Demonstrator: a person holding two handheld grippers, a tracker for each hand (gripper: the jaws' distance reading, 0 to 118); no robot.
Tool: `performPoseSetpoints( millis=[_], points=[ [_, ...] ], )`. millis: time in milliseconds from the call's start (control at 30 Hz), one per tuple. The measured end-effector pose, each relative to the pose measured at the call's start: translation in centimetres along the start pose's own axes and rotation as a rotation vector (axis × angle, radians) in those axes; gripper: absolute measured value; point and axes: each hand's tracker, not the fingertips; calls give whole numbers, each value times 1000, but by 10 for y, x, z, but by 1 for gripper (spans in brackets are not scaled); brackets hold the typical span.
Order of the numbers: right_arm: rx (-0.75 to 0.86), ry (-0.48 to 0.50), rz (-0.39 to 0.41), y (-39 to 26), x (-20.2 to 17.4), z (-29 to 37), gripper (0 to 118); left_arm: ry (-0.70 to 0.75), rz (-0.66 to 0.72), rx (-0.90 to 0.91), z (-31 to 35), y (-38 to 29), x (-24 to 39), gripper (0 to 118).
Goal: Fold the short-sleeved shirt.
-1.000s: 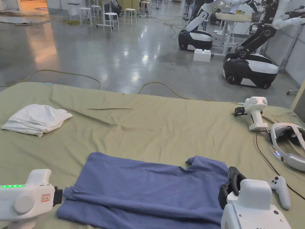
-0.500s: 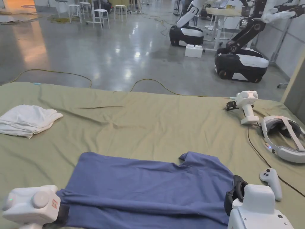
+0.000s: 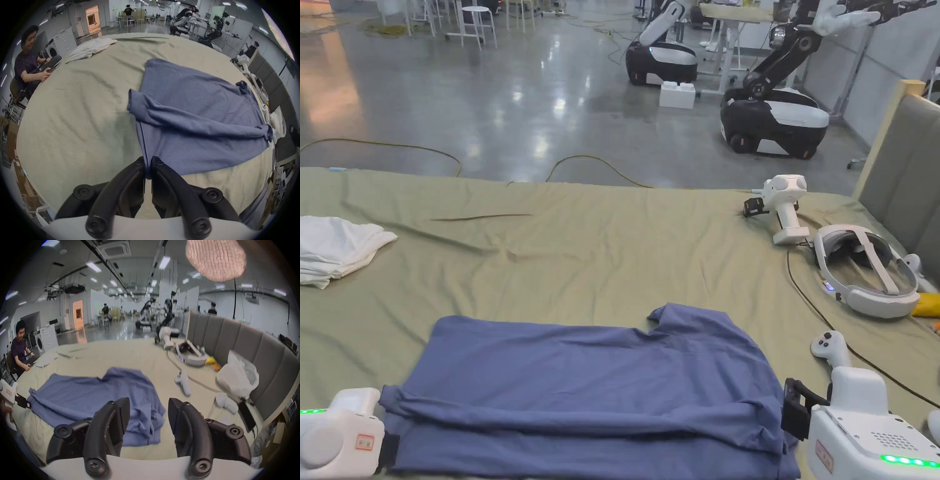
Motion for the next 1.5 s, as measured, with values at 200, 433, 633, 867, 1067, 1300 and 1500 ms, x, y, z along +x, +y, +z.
performPoseSetpoints(
  millis=[200, 433, 633, 867, 1067, 1300, 1500],
  points=[
    [-298, 62, -38, -30, 20, -49, 64, -18, 12, 22, 7, -6, -3, 8],
    [-510, 108, 61, -69, 8, -97, 64, -24, 19, 10, 11, -15, 3, 8],
    [-503, 83, 74, -76, -1, -99, 59, -27, 34, 7, 6, -14, 0, 8],
    [-487, 88, 116, -75, -17, -100, 8, -18, 22, 8, 3, -16, 3, 8],
    [-395, 123, 55, -51, -7, -69, 7, -21, -6, 67, 20, -13, 0, 8],
    [-320, 141, 108, -8, -3, -18, 7, -48, -5, 156, 67, -8, -12, 8],
    [-366, 165, 141, -27, 6, 10, 7, -73, 38, 108, 83, -54, -32, 8]
  ],
)
